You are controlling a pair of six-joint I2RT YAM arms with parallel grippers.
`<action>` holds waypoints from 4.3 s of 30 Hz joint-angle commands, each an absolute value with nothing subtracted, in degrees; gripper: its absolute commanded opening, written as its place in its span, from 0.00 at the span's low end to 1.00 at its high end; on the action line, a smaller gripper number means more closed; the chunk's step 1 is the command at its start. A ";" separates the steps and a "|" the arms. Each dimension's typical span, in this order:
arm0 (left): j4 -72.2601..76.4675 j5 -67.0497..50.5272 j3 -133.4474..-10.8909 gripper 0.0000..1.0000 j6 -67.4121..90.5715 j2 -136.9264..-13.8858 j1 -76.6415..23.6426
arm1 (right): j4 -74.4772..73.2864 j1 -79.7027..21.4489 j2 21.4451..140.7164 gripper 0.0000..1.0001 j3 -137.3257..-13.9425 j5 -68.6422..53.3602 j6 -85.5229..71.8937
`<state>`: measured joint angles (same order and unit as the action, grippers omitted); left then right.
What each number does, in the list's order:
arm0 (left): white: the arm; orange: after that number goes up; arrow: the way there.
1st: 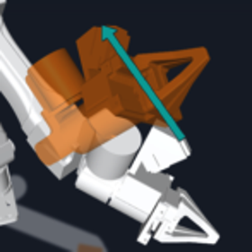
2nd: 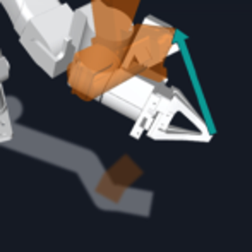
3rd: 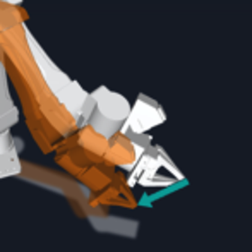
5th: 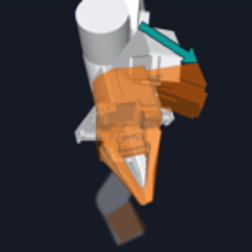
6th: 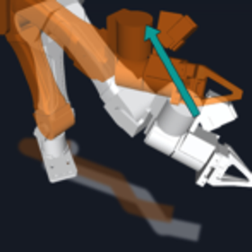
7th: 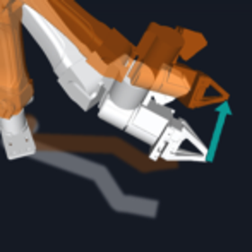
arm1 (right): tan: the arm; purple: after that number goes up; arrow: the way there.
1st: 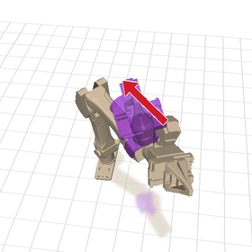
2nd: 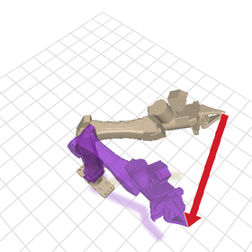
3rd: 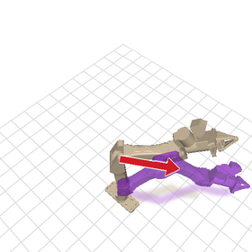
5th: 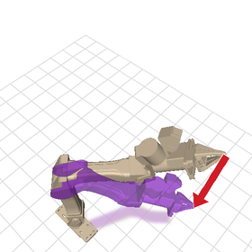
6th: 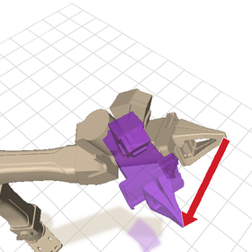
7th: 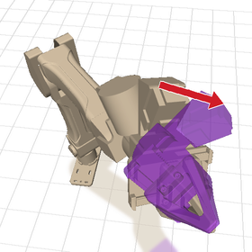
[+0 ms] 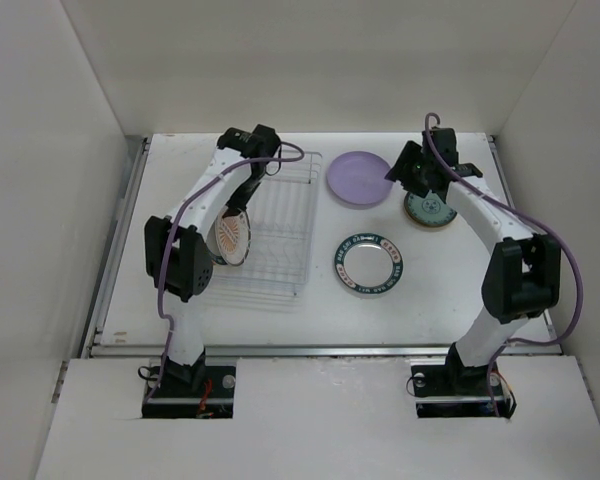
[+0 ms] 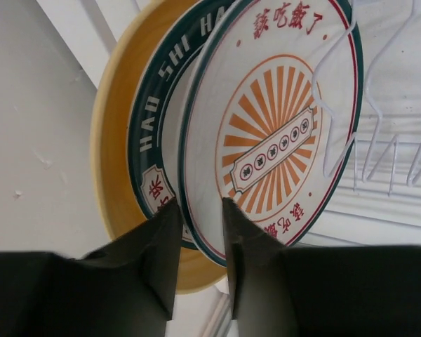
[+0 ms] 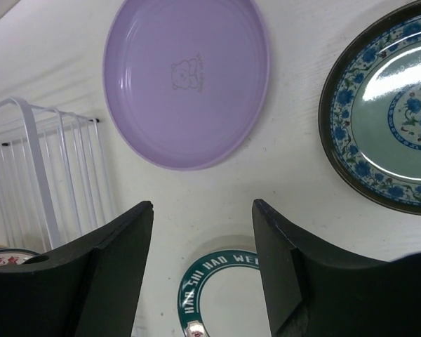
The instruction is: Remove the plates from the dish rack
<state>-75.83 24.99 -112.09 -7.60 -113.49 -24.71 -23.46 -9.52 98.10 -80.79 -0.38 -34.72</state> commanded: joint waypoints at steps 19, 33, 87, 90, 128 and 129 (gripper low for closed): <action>-76.65 14.06 -127.61 0.00 -4.56 -109.17 -22.23 | -23.38 -13.36 88.95 0.65 -83.14 -9.83 -24.53; -68.65 4.32 -132.45 0.00 -4.57 -100.12 -22.76 | -10.56 -23.99 94.48 1.00 -83.84 -39.56 -18.28; -68.11 7.60 -117.50 1.00 -4.48 -99.32 -16.70 | -20.64 -5.02 79.89 0.00 -65.49 -29.98 -30.15; -70.04 16.74 -116.38 1.00 -5.88 -100.02 -17.84 | -24.51 -5.01 78.57 0.00 -61.01 -27.34 -28.92; -66.71 34.28 -103.62 0.67 -9.23 -102.66 -19.69 | -38.23 -5.01 80.77 0.67 -52.12 -15.82 -24.79; -66.71 34.28 -103.10 0.64 -9.23 -102.66 -19.69 | -38.23 -5.01 80.08 0.67 -52.64 -15.82 -24.79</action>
<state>-65.78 32.73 -103.02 -9.19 -102.69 -19.62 -36.93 -4.60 82.76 -49.89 -17.98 -25.56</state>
